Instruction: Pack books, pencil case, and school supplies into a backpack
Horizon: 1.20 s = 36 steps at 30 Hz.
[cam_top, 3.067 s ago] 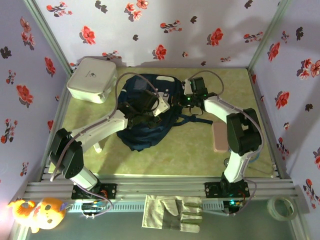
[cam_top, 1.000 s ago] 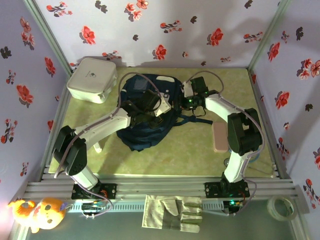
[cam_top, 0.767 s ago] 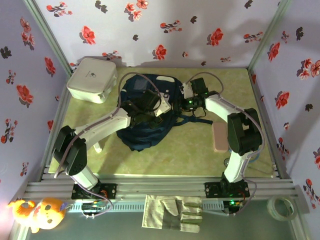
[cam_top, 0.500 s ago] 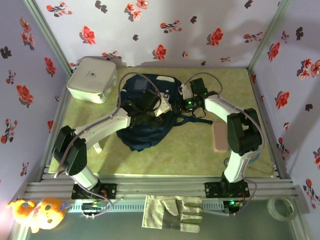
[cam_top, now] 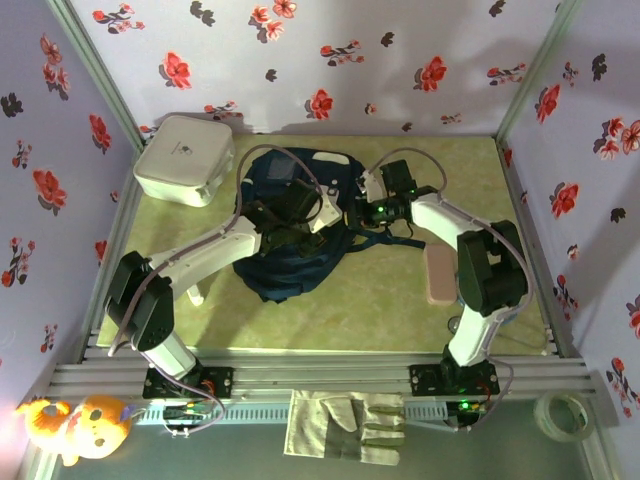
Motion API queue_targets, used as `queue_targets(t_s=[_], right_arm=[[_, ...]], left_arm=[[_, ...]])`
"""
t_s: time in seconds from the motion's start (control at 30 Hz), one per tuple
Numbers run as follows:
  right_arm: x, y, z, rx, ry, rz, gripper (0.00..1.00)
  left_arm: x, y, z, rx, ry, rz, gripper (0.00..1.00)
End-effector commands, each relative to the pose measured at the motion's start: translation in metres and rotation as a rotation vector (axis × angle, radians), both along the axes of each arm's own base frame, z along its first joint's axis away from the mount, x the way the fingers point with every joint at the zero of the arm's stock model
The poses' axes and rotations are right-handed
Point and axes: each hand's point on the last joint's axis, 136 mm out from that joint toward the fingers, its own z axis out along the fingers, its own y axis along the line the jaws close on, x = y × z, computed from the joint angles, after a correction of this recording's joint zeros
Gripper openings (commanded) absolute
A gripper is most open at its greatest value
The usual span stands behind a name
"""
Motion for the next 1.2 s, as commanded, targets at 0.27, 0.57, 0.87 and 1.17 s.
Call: queue_targets(t_s=[0.27, 0.57, 0.87, 1.17], right_arm=[[-0.055, 0.027, 0.024, 0.244, 0.037, -0.040, 0.13], [-0.074, 0.026, 0.011, 0.263, 0.020, -0.101, 0.18], [-0.061, 0.016, 0.004, 0.094, -0.051, -0.080, 0.31], [-0.061, 0.014, -0.004, 0.007, -0.081, -0.047, 0.28]], left_arm=[[0.025, -0.023, 0.015, -0.096, -0.046, 0.074, 0.00], [0.032, -0.037, 0.017, -0.171, -0.039, 0.095, 0.00], [0.027, -0.039, 0.025, -0.191, -0.028, 0.079, 0.00], [0.029, -0.041, 0.031, -0.207, -0.034, 0.079, 0.00]])
